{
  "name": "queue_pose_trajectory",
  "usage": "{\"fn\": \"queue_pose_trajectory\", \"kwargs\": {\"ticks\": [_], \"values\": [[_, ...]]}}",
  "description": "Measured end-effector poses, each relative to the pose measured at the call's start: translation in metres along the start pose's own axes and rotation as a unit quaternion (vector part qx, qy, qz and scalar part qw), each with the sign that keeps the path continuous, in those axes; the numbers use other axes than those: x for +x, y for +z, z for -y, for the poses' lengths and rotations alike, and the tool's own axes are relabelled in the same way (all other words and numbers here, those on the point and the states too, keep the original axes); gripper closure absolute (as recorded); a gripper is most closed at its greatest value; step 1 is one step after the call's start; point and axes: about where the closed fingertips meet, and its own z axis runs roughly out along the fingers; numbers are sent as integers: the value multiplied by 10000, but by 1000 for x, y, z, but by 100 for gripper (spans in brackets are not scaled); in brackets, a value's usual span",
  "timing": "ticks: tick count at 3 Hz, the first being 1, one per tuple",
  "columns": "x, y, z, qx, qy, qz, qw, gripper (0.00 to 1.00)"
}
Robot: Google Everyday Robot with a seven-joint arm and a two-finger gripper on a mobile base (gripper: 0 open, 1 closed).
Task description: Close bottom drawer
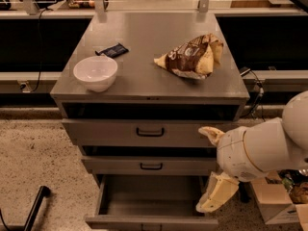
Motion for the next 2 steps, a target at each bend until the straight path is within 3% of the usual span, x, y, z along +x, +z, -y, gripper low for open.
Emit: {"fn": "queue_pose_trajectory", "kwargs": {"ticks": [1,2], "values": [[31,34,-7,151,184,282,9993,0],[86,61,-11,638,611,933,9917,0]]}}
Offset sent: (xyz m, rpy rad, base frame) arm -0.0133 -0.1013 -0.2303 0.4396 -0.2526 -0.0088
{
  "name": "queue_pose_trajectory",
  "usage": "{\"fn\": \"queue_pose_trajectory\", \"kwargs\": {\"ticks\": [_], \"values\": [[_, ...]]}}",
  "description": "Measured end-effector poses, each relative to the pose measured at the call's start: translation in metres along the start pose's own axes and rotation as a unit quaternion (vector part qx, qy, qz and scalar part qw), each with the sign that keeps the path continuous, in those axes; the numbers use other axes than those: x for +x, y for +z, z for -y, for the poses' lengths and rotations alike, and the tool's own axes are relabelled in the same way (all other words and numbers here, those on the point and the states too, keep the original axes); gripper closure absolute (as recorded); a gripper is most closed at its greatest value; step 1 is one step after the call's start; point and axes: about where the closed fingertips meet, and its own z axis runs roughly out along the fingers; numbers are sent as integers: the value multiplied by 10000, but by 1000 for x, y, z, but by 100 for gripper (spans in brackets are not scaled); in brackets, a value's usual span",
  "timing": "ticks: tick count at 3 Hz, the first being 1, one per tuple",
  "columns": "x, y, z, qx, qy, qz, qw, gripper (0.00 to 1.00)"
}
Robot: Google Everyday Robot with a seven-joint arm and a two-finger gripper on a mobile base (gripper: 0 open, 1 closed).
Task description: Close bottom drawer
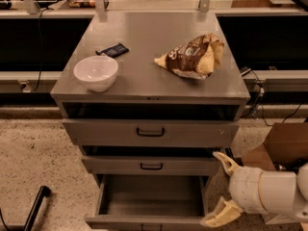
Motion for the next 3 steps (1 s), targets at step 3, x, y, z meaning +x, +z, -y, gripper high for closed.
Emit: {"fn": "queue_pose_trajectory", "kwargs": {"ticks": [3], "values": [[76,40,-17,-159,-298,769,9965,0]]}}
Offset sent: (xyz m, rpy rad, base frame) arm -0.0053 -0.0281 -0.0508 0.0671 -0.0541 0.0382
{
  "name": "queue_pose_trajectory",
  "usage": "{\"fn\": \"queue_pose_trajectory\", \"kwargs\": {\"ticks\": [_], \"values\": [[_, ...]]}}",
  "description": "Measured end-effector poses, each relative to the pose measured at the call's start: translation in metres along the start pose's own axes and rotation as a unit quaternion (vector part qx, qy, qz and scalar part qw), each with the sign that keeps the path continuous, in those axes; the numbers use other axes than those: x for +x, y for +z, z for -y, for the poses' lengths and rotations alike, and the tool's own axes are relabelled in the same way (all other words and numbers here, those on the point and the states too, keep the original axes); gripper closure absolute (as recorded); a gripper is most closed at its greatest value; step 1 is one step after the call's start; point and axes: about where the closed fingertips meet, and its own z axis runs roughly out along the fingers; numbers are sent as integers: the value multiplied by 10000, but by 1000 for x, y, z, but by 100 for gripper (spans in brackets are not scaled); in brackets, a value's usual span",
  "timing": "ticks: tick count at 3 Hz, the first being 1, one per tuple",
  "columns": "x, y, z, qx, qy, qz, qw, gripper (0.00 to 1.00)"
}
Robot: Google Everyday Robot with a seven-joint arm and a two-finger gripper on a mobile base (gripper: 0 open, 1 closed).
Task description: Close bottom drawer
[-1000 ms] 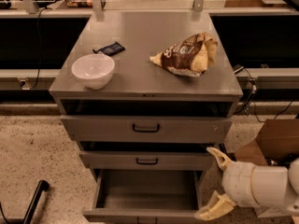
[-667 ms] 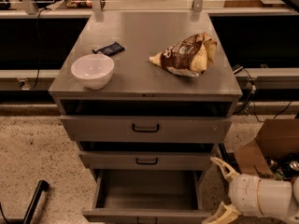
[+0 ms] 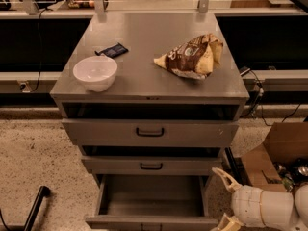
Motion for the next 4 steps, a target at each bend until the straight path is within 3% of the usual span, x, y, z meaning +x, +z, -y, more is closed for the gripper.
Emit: {"fn": "queue_pose_trajectory", "kwargs": {"ticks": [1,2,3,4], "values": [[36,28,-5,-187,280,-15,9994,0],[104,73,-35,-347,481,-28,9982,0],[162,113,-79,-519,610,100,9967,0],[170,135,-103,-661,816,301,9940,0]]}}
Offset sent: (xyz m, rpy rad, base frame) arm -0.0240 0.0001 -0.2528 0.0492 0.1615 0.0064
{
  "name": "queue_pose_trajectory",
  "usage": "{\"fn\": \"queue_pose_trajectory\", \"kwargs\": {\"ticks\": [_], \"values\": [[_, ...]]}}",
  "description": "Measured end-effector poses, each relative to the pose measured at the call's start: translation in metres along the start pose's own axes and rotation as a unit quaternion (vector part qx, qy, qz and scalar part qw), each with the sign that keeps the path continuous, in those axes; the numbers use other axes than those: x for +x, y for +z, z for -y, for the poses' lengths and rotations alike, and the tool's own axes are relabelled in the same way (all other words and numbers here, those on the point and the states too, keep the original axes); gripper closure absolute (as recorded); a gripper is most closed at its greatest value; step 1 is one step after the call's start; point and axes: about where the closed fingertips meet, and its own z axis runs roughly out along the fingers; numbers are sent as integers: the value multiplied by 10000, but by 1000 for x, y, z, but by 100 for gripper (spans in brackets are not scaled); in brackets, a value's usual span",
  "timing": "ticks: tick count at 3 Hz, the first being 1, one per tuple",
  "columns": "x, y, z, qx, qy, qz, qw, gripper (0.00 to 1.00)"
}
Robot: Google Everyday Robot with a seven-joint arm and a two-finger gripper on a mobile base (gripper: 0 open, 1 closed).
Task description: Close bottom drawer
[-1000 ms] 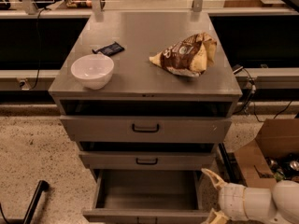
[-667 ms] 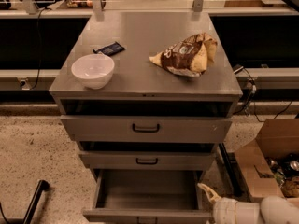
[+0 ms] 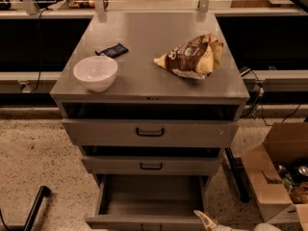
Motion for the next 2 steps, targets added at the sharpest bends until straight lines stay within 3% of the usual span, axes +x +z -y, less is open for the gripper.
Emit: {"fn": "queue_pose_trajectory", "kwargs": {"ticks": [1,2], "values": [[0,0,0,0,0,0,10000,0],[18,24,6,15,41,69,10000,18]]}}
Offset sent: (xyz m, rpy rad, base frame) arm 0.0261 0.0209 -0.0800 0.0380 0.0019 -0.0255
